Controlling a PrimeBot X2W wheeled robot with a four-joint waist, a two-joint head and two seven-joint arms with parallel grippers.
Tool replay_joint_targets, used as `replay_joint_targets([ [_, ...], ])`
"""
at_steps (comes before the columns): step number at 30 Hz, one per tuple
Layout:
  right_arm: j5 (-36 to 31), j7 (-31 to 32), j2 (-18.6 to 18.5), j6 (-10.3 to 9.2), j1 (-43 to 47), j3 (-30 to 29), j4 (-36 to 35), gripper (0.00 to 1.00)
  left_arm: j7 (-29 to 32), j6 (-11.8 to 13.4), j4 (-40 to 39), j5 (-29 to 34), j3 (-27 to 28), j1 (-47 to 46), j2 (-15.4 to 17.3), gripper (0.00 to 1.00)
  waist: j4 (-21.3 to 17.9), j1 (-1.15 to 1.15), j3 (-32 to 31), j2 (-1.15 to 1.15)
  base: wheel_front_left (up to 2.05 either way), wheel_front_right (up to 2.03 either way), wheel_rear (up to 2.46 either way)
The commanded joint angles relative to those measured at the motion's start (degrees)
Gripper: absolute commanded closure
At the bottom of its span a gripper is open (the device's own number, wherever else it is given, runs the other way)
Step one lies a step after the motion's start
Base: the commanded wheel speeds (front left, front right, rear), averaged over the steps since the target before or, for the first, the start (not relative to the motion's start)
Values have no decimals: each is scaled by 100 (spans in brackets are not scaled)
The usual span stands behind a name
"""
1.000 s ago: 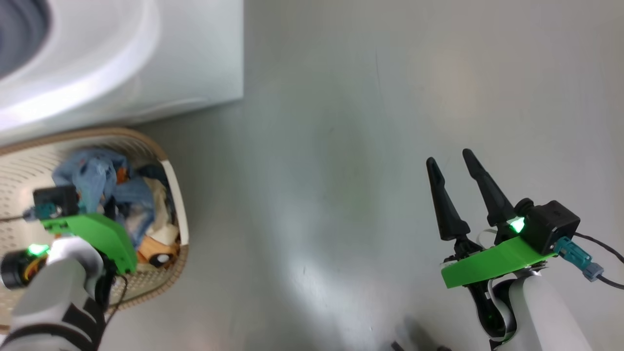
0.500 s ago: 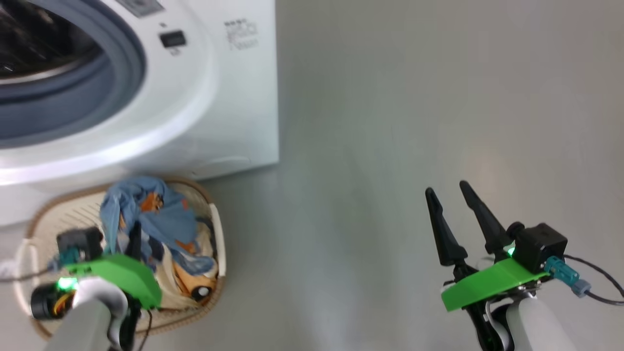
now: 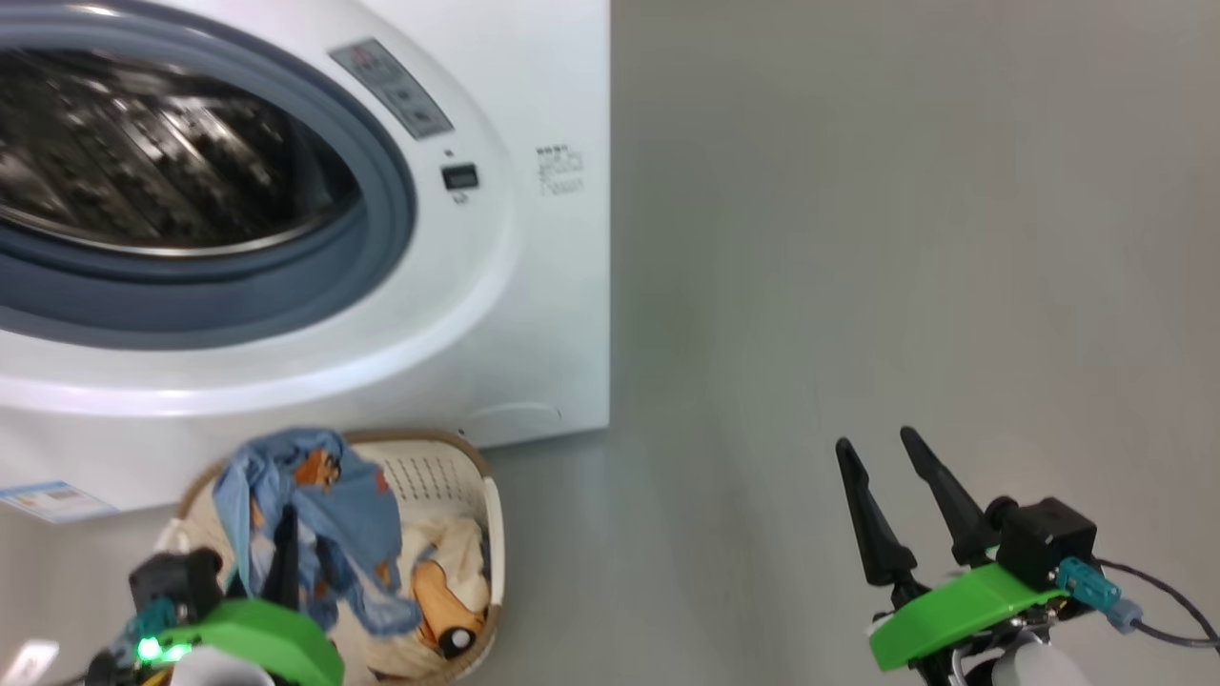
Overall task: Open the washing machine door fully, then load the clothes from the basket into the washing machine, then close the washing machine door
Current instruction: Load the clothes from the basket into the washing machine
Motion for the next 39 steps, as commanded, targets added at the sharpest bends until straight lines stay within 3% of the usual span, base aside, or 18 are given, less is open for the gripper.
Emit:
replay_joint_targets([
  [1, -75, -19, 3, 9, 55, 135, -118, 0, -77, -42, -209, 91, 264, 71, 104, 100, 216, 0, -442, 0, 0, 0, 0],
  [14, 6, 134, 3, 9, 462, 166, -183, 0, -77, -280, -1142, 529, 1053, 1034, -350, 100, 311, 0, -989, 0, 0, 0, 0],
  [21, 32, 171, 3, 9, 533, 178, -223, 0, -77, -356, -1365, 609, 1173, 1246, -451, 100, 327, 0, -1090, 0, 0, 0, 0],
  [39, 61, 118, 3, 9, 367, 186, -268, 0, -78, -466, -1885, 536, 1359, 872, -467, 100, 239, 0, -604, 0, 0, 0, 0],
])
